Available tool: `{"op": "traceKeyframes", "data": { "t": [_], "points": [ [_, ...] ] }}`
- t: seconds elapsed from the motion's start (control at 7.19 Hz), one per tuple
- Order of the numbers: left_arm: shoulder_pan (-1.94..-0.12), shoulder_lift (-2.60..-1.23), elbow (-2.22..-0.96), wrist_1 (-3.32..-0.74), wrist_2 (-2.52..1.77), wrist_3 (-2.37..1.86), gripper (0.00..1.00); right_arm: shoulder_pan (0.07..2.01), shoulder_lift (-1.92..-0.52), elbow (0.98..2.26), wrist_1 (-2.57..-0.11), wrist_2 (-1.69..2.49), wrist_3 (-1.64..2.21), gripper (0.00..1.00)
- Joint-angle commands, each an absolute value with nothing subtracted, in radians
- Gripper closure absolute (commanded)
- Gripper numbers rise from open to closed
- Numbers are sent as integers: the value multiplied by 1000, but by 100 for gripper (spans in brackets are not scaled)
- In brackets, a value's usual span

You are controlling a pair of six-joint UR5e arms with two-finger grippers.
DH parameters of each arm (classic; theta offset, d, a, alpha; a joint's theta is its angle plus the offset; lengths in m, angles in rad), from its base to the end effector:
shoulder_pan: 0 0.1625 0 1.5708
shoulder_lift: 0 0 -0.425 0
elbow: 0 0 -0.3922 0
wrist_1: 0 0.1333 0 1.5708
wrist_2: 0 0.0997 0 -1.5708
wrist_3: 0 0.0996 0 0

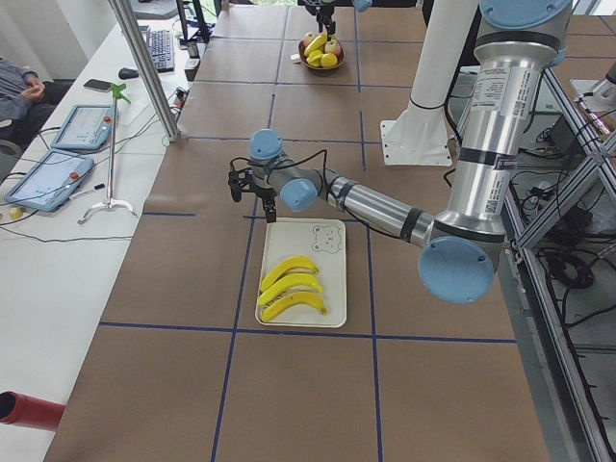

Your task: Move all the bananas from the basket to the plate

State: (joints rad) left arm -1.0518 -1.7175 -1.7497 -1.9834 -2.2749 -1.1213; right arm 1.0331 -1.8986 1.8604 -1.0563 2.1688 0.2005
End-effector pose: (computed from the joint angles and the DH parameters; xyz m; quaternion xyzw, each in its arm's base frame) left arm 0.2173 -0.5191 0.4465 -0.0042 0.4670 -0.1409 0.8730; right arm -0.1290 -0.3672 0.6073 0.1070 -0.3483 -0.2243 0.9038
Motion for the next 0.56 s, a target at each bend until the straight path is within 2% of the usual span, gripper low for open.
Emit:
{"op": "traceKeyframes", "data": {
  "t": [0.0, 0.14, 0.42],
  "points": [
    [-1052, -1717, -1750, -1983, -2273, -1121, 0, 1032, -1893, 1835, -1055, 2169, 196, 19],
    [-1051, -1717, -1750, -1983, -2273, -1121, 0, 1032, -1893, 1835, -1055, 2172, 196, 24],
    [-1051, -1717, -1749, -1983, -2272, -1121, 0, 1032, -1890, 1835, -1058, 2177, 202, 44]
  ]
}}
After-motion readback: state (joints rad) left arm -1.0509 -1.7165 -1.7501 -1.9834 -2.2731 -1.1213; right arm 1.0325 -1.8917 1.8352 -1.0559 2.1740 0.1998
